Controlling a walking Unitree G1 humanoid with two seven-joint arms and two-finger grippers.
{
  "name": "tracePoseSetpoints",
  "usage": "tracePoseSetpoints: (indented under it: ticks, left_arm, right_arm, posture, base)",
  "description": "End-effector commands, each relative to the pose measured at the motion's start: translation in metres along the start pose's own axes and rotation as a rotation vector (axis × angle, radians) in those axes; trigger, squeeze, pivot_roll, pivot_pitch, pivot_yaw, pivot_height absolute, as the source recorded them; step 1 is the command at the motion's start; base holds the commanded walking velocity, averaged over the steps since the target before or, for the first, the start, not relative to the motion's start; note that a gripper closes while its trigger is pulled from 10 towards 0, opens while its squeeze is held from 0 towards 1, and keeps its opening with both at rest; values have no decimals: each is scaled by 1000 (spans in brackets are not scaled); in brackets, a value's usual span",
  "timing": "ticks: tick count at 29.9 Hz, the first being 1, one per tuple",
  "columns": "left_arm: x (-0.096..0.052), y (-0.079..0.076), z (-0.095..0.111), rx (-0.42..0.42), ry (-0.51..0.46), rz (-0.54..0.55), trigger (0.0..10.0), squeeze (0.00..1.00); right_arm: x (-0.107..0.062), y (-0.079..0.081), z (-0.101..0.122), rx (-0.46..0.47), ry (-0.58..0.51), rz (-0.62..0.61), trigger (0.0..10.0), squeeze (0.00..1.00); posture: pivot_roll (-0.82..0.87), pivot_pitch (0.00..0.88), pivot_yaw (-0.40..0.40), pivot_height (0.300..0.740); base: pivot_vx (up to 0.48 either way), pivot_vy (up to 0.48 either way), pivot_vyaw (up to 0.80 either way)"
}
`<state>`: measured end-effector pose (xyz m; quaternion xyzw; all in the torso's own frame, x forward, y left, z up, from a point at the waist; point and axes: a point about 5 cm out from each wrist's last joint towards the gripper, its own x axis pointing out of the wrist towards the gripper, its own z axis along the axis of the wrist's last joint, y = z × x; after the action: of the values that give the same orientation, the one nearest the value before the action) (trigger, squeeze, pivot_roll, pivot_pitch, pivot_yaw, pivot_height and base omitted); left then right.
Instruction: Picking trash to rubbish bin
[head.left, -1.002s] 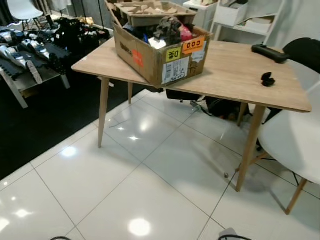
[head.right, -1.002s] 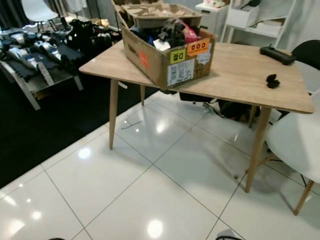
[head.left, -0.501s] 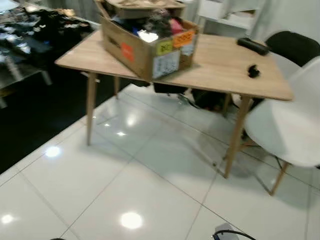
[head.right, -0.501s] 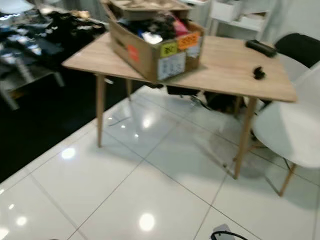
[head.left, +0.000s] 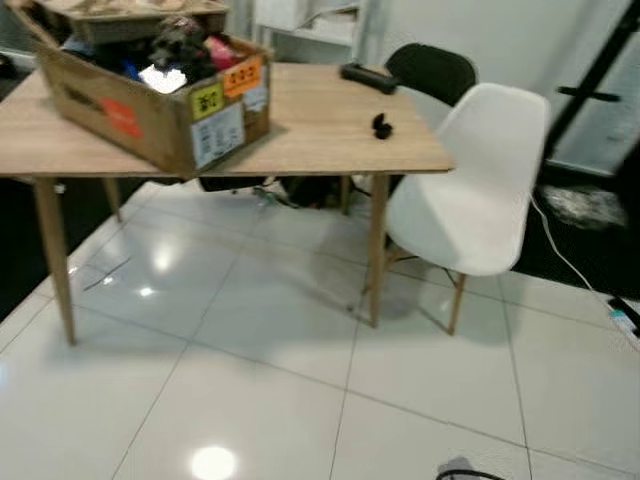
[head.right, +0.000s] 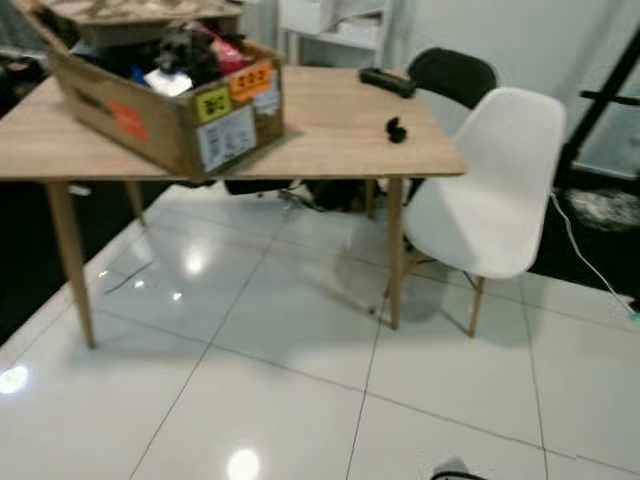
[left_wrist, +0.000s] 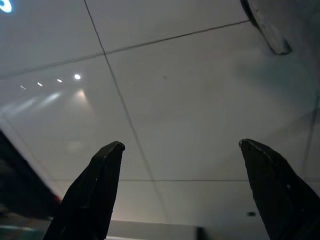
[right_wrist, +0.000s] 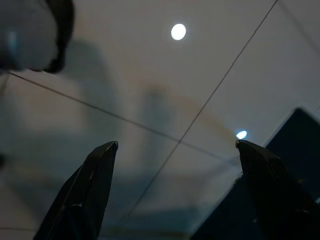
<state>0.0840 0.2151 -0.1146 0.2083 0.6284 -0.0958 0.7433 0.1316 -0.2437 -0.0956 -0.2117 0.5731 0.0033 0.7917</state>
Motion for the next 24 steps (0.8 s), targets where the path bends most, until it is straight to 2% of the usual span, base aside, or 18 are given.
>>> tracePoseSetpoints:
  ticks: [1,24]
  left_arm:
    - [0,-13,15,1,-57,-46,10000,0]
    - [1,-16,10,-19,-49,-52,10000,0]
  right_arm:
    - [0,-3,-7,-6,24,-9,10000,0]
    - [0,-3,-6,-18,25,-6,10000,0]
  posture:
    - [-32,56,-18,740]
    - [-21,60,-23,740]
  base:
    - [0,0,-800]
    - [0,0,-800]
